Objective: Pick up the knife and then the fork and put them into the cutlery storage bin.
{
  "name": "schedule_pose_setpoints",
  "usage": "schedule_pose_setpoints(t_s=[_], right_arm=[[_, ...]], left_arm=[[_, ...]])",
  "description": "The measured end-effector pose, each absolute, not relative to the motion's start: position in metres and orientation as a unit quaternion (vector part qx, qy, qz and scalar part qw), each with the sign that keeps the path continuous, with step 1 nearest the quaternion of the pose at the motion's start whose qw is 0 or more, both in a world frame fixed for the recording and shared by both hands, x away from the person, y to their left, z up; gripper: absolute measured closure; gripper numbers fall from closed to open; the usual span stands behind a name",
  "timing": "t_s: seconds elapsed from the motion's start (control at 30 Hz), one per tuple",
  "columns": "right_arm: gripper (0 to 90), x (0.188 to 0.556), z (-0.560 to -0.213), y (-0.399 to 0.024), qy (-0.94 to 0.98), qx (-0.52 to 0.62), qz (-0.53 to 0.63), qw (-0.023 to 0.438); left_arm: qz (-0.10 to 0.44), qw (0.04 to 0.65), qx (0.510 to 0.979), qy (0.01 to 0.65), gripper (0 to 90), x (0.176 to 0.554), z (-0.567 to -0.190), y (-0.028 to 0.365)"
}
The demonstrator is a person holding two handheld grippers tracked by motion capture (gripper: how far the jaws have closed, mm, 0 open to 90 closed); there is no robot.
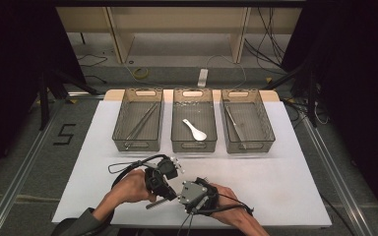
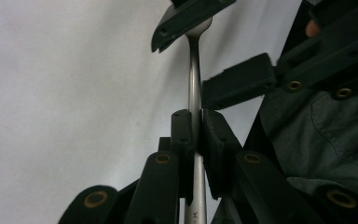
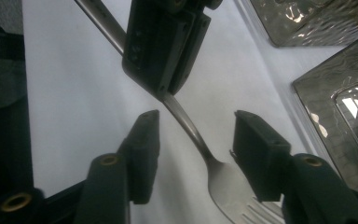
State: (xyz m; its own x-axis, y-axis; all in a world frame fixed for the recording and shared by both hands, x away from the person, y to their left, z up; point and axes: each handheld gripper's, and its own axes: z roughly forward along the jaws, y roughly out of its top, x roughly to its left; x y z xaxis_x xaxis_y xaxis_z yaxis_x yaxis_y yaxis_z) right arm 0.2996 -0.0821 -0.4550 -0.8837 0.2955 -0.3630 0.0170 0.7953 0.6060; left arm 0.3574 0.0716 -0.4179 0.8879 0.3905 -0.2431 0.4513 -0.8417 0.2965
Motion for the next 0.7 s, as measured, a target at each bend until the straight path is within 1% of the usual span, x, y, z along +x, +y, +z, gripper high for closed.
schedule_pose_setpoints(t_s=[0.1,0.17,0.4,0.6,0.7], right_arm=[[58.1,0.2999,-0.4565,-0.0818,0.922,0.076,0.302,0.232],[59.5,0.2991,-0.4572,-0.0814,0.922,0.075,0.302,0.23],[73.6,0.2996,-0.4578,-0.0814,0.927,0.037,0.288,0.237],[81.2,0.2961,-0.4609,-0.0797,0.927,0.015,0.283,0.244],[87.7,0.2951,-0.4627,-0.0795,0.934,-0.005,0.277,0.227]], left_arm=[[-0.093,0.174,0.956,0.216,83.0,0.3568,-0.4178,0.0704],[-0.097,0.173,0.956,0.215,83.0,0.3563,-0.4176,0.0693],[-0.103,0.176,0.955,0.214,82.9,0.3578,-0.4152,0.0698],[-0.106,0.176,0.956,0.208,82.7,0.3581,-0.4147,0.0699],[-0.113,0.179,0.956,0.202,82.9,0.3597,-0.4134,0.0713]])
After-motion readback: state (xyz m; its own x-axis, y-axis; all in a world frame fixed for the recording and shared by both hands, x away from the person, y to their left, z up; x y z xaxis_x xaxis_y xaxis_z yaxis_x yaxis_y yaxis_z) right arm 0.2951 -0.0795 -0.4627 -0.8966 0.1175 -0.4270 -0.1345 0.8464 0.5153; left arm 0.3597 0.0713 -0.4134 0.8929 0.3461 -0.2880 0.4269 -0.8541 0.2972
